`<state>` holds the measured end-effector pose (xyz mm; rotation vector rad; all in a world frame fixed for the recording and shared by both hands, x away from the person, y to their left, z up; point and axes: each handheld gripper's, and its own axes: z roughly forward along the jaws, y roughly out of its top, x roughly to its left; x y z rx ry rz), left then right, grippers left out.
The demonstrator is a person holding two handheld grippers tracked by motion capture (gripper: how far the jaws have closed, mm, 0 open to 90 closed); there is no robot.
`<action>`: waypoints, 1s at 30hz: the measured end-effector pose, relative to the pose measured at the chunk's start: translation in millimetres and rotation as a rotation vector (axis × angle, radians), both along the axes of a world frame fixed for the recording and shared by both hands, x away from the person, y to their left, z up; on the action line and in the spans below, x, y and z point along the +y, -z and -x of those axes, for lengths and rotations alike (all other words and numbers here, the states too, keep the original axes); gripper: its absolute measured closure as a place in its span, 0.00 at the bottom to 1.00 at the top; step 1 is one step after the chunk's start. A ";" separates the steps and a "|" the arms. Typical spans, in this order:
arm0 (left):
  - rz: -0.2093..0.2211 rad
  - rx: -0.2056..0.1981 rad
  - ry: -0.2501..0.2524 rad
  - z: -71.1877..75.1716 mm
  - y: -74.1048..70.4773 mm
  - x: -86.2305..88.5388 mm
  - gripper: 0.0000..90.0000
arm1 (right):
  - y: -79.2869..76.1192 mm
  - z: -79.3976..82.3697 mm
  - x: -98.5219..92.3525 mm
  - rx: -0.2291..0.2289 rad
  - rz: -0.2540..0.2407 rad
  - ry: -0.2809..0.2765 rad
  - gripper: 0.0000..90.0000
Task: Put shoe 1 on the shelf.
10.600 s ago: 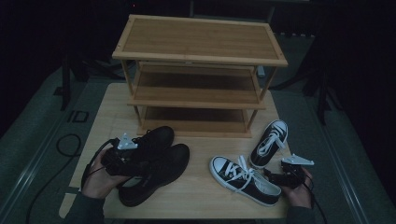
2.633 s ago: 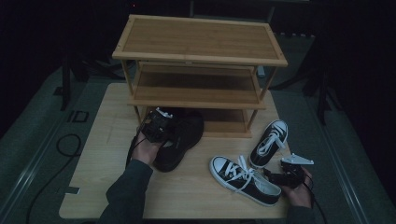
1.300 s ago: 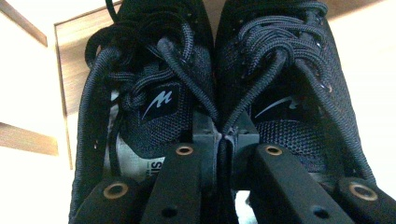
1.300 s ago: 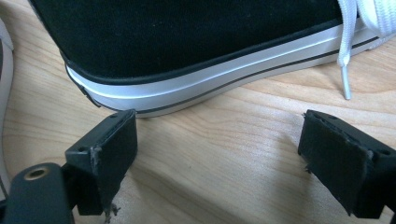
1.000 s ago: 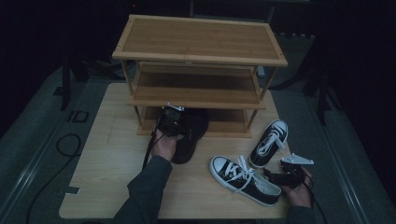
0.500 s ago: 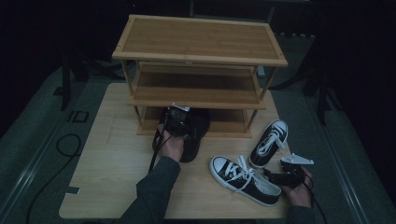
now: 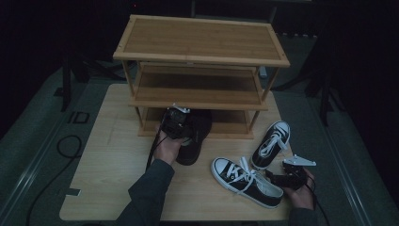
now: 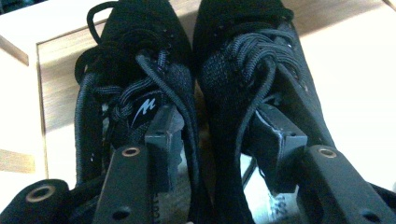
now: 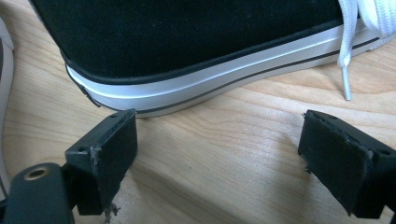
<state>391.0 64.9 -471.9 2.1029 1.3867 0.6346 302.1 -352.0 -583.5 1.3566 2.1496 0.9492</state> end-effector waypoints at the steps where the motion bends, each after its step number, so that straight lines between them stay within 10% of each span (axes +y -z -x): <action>1: -0.001 0.007 0.008 0.5 -0.5 1.6 0.60 | 0.0 0.0 0.0 0.000 0.000 0.000 0.13; 30: 0.020 -0.053 0.301 45.3 -17.8 34.2 0.85 | 0.0 0.0 0.0 0.000 0.000 0.000 0.13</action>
